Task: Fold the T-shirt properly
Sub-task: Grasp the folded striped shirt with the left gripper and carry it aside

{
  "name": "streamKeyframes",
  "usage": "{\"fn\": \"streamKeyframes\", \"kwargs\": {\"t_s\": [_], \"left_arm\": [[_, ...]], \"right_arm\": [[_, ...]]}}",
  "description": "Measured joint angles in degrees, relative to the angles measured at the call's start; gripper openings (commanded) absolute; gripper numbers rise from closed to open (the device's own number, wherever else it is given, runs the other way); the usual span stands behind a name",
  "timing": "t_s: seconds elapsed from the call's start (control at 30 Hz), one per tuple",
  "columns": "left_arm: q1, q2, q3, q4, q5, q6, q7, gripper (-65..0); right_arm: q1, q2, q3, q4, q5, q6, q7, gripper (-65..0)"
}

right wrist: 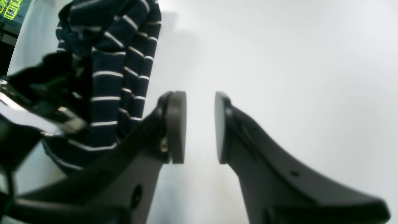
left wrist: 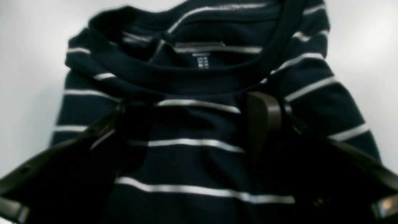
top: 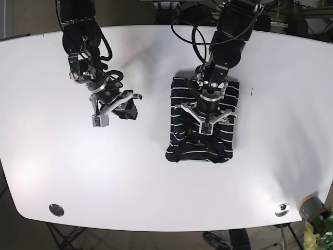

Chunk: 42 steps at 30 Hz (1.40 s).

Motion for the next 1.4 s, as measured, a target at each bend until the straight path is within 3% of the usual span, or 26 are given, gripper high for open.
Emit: {"fn": "streamKeyframes", "kwargs": {"t_s": [0.13, 0.23, 0.37, 0.5, 0.63, 0.77, 1.03, 1.4], "left_arm": [[-0.22, -0.07, -0.15, -5.46, 0.0, -0.79, -7.78, -21.5], [0.15, -1.62, -1.75, -6.45, -0.83, -5.07, -9.25, -21.5], [1.38, -3.5, -6.54, -6.73, -1.53, -10.14, -8.74, -21.5], [1.81, -7.34, -13.55, -6.6, -2.99, -19.04, -5.84, -22.1], [1.79, -12.96, -19.74, -6.73, -3.85, -26.25, -1.38, -22.2], [1.86, -19.61, -23.02, -9.14, -4.28, -31.23, -0.7, -22.2], [1.73, -31.67, -26.16, -18.1, -4.46, -35.78, -1.75, -22.2], [0.04, -42.51, -26.34, -36.92, -2.6, -36.85, -13.81, -22.2]], "right_arm": [[0.0, 0.02, -0.02, 0.0, 0.24, 0.07, -0.02, -50.6], [0.0, 0.02, -0.02, -0.02, 0.2, 0.04, -0.04, -50.6], [-0.02, 0.0, -0.04, 0.0, 0.17, 0.04, -0.04, -50.6], [-0.02, 0.04, 0.02, 0.0, 0.42, 0.02, 0.04, -50.6], [0.0, -0.02, -0.04, 0.0, 0.63, 0.11, 0.0, -50.6], [0.0, -0.04, 0.02, 0.0, -0.13, 0.0, 0.0, -50.6], [0.02, -0.33, 0.0, 0.0, 0.04, 0.04, 0.02, -50.6], [-0.98, -0.02, -0.15, 3.26, -0.07, 0.04, 0.0, -50.6]]}}
